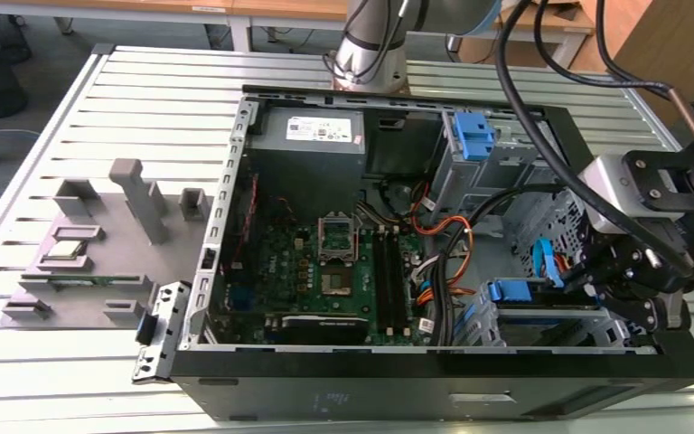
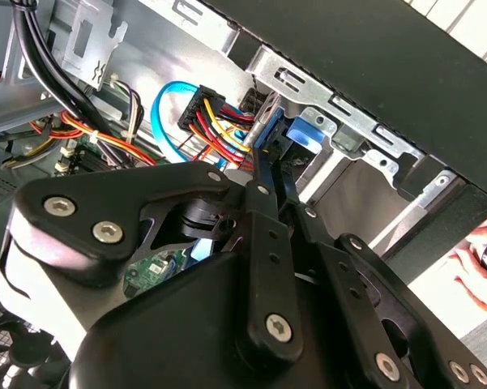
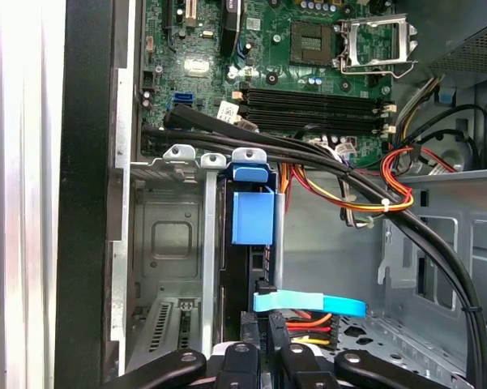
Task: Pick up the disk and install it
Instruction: 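Insert the second disk wire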
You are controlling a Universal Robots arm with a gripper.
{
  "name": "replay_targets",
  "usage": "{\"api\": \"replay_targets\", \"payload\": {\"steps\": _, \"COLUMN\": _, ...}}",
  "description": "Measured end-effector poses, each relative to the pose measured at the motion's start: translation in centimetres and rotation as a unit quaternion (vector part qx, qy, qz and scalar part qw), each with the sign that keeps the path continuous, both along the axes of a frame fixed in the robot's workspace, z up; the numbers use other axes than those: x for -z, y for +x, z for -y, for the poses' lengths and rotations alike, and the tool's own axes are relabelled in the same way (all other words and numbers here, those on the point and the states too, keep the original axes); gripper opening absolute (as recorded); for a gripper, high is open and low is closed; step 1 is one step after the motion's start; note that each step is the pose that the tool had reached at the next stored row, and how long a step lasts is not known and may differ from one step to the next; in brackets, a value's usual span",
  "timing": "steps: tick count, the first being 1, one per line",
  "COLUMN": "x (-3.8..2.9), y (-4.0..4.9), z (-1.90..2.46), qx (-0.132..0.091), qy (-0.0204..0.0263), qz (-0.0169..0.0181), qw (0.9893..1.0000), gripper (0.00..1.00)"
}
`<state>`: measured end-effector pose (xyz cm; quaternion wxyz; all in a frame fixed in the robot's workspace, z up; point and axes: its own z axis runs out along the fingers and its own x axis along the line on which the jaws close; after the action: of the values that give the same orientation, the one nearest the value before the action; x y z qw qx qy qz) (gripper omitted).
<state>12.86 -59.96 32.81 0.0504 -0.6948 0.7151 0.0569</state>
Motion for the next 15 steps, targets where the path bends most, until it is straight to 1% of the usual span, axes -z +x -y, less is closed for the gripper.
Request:
{"api": "replay_targets", "payload": {"steps": 8, "x": 0.04, "y": 0.00, "z": 0.01, "qx": 0.000, "qy": 0.0002, "qz": 0.0000, "qw": 1.0000, "gripper": 0.17}}
{"api": "replay_targets", "payload": {"steps": 9, "x": 0.04, "y": 0.00, "z": 0.00, "qx": 0.000, "qy": 0.0002, "qz": 0.0000, "qw": 1.0000, "gripper": 0.24}}
{"api": "replay_targets", "payload": {"steps": 11, "x": -0.06, "y": 0.00, "z": 0.00, "qx": 0.000, "qy": 0.0000, "qz": 0.0000, "qw": 1.0000, "gripper": 0.24}}
{"api": "replay_targets", "payload": {"steps": 13, "x": -0.54, "y": 0.00, "z": 0.00, "qx": 0.000, "qy": 0.0002, "qz": 0.0000, "qw": 1.0000, "gripper": 0.24}}
{"api": "replay_targets", "payload": {"steps": 15, "x": -1.25, "y": 0.00, "z": 0.00, "qx": 0.000, "qy": 0.0003, "qz": 0.0000, "qw": 1.0000, "gripper": 0.24}}
